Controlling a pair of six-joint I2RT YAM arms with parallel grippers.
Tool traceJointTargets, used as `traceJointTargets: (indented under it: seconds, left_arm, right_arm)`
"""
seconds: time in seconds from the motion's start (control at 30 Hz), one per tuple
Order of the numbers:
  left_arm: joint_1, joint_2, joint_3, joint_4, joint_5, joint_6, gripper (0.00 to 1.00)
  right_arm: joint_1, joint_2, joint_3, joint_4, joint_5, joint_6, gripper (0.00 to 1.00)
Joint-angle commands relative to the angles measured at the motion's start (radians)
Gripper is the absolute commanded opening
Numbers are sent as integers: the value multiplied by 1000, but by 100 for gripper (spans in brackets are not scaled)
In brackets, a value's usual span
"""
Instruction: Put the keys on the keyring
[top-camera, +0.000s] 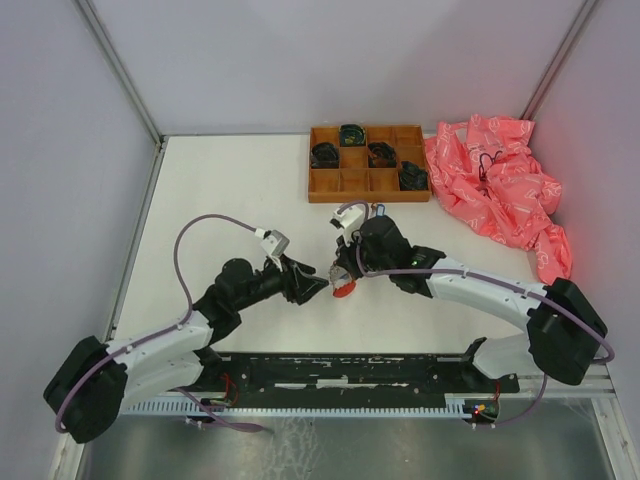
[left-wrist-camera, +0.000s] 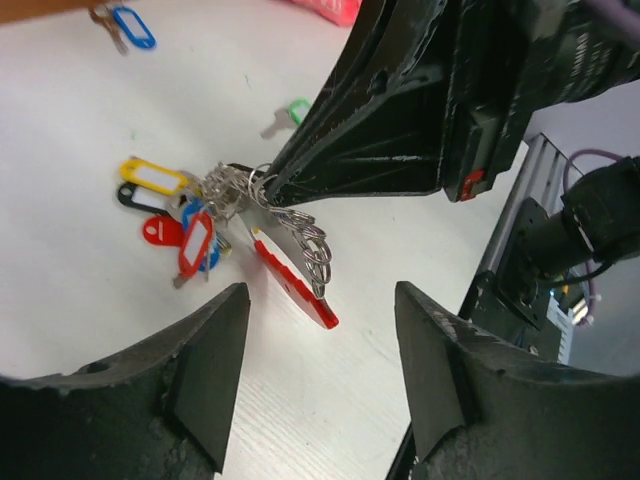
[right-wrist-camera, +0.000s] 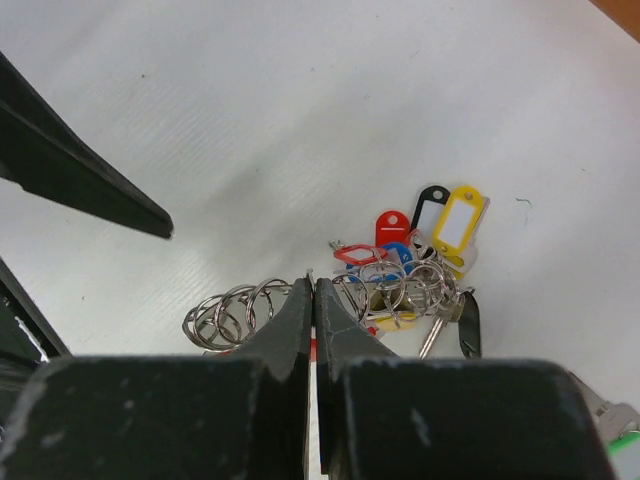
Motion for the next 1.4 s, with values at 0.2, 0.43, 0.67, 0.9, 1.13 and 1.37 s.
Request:
traceJointTargets:
  seconds: [0.2, 0.43, 0.67, 0.9, 1.13, 1.37]
  left_arm:
    - [-3, -101, 70, -161, -136, 31, 75]
    - [-7, -12, 68, -140, -106, -88, 75]
    - [-9, -103, 59, -268, -238, -133, 78]
    - [-9, -97, 71, -406, -436, -260, 79]
    - [-9, 7, 103, -412, -435, -312, 74]
    - [-9, 86, 152, -398, -395, -334, 58]
  right_arm:
    - [-11, 15, 7, 25, -120, 8, 1]
    - [-11, 58, 97, -41, -36, 11, 1]
    - [-11, 143, 221, -89, 161, 68, 1]
    - [-11, 364, 410, -254, 204, 99, 9]
    - [-22, 492, 508, -298, 159, 98, 25]
    - [-133, 484, 536, -328, -3, 46, 56]
